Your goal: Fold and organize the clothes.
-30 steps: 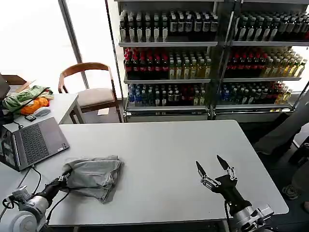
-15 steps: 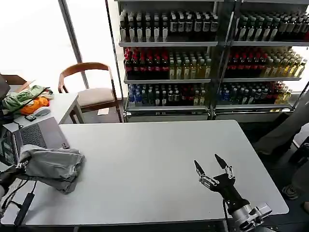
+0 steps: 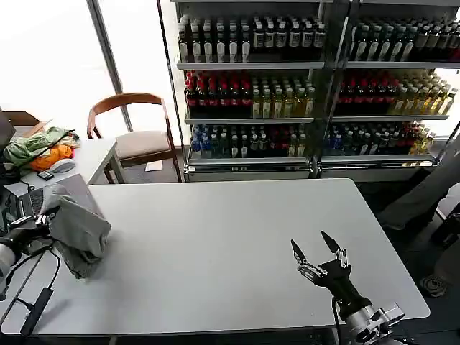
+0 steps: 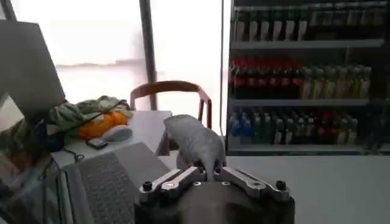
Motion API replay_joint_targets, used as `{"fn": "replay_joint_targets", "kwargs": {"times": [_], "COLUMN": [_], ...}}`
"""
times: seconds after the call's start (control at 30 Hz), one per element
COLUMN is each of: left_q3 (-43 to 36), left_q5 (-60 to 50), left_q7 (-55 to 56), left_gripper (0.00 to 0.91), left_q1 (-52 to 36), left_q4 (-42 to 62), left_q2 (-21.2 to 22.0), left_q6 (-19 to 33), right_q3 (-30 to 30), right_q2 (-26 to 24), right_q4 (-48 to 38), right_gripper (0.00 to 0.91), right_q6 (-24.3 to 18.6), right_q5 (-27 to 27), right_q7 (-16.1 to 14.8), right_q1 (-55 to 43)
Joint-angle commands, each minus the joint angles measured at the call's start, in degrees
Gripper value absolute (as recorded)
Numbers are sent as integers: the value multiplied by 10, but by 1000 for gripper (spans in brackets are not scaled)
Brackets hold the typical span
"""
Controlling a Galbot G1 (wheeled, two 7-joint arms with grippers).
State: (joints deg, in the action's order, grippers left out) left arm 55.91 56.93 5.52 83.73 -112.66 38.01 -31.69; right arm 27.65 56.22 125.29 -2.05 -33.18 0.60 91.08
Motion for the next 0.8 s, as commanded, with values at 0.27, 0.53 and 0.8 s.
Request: {"fn": "replay_joint_targets", "kwargs": {"times": [0.27, 0.53, 0.8], "left_q3": [-495, -675, -689], "left_q5": [-33, 65, 142], "left_q7": [152, 285, 330], "left_gripper": [10, 10, 907], "left_q1": [-266, -418, -437], "left_q4": [-20, 18, 23], "left_q2": [35, 121, 162], "left_q6": [-15, -16, -16], "right_q3": [5, -36, -84], "right_q2": [27, 44, 40], "right_q4": [0, -7, -8], "right_gripper": [907, 907, 907], "right_q6": [13, 26, 78], "right_q5": [25, 53, 53], "right_q7": [4, 12, 41], "right_q1": [8, -18, -64]}}
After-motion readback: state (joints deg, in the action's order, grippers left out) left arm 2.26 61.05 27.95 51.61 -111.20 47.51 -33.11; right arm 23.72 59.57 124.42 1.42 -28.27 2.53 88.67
